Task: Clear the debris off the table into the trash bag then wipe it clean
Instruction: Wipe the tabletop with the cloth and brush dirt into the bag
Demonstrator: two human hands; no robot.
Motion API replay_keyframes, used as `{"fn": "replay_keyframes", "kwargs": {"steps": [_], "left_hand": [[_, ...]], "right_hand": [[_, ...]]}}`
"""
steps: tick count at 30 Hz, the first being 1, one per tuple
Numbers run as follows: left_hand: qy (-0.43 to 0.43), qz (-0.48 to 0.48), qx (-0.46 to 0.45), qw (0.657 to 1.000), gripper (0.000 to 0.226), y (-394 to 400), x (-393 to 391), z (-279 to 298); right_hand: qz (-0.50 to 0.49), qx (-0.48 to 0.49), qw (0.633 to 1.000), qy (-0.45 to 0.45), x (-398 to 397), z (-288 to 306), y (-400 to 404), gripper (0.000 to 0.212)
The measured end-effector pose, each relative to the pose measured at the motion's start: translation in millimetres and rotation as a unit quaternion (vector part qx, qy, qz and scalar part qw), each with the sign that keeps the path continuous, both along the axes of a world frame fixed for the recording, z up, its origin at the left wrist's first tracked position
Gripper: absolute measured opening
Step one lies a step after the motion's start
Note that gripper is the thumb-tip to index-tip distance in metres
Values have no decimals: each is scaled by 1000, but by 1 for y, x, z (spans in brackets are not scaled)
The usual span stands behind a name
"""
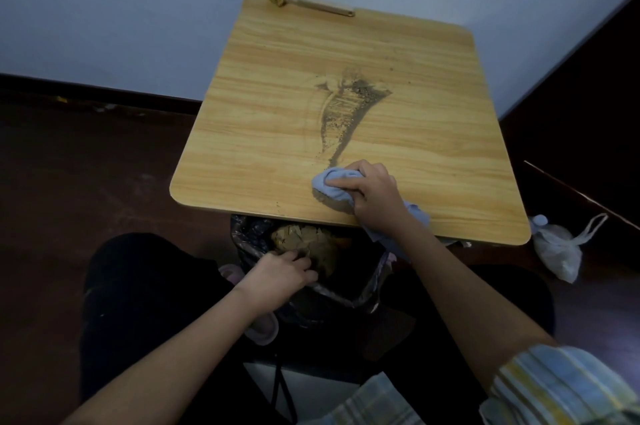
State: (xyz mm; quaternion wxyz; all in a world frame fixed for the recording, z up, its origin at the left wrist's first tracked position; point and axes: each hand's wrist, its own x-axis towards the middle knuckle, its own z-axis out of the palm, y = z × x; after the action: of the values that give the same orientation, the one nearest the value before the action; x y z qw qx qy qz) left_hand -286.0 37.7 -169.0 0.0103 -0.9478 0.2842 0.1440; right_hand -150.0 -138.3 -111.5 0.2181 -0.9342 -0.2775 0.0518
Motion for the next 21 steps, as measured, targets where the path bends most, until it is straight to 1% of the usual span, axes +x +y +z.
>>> {"fn": "replay_keyframes", "kwargs": {"steps": [2, 4, 6, 8, 12, 14, 16, 21], "left_hand": [[-2, 13, -2, 1000, 31, 2, 1, -4], [-13, -1, -20, 1000, 27, 1, 1, 3], [-22, -38, -14, 999, 34, 0, 1, 7], [-29, -36, -8, 999, 37, 0, 0, 7], [-44, -41, -14, 998, 34, 0, 2, 6], [-33, -22, -14, 999, 28, 1, 1, 5], [-13, 11, -12, 1000, 28, 3, 1, -1], [-19, 18, -23, 999, 27, 3, 3, 4]], "right_hand": [[3, 5, 1000, 0, -1, 0, 0, 37], [6, 11, 1000, 3, -3, 1, 1, 35], [9, 19, 1000, 6, -4, 1, 1, 34], [15, 23, 1000, 5, -6, 0, 1, 34], [27, 24, 999, 2, -10, 0, 1, 34], [34, 25, 999, 1, -11, 0, 1, 34], [38, 27, 999, 1, -13, 0, 1, 33], [42, 39, 998, -1, -16, 1, 2, 34]]}}
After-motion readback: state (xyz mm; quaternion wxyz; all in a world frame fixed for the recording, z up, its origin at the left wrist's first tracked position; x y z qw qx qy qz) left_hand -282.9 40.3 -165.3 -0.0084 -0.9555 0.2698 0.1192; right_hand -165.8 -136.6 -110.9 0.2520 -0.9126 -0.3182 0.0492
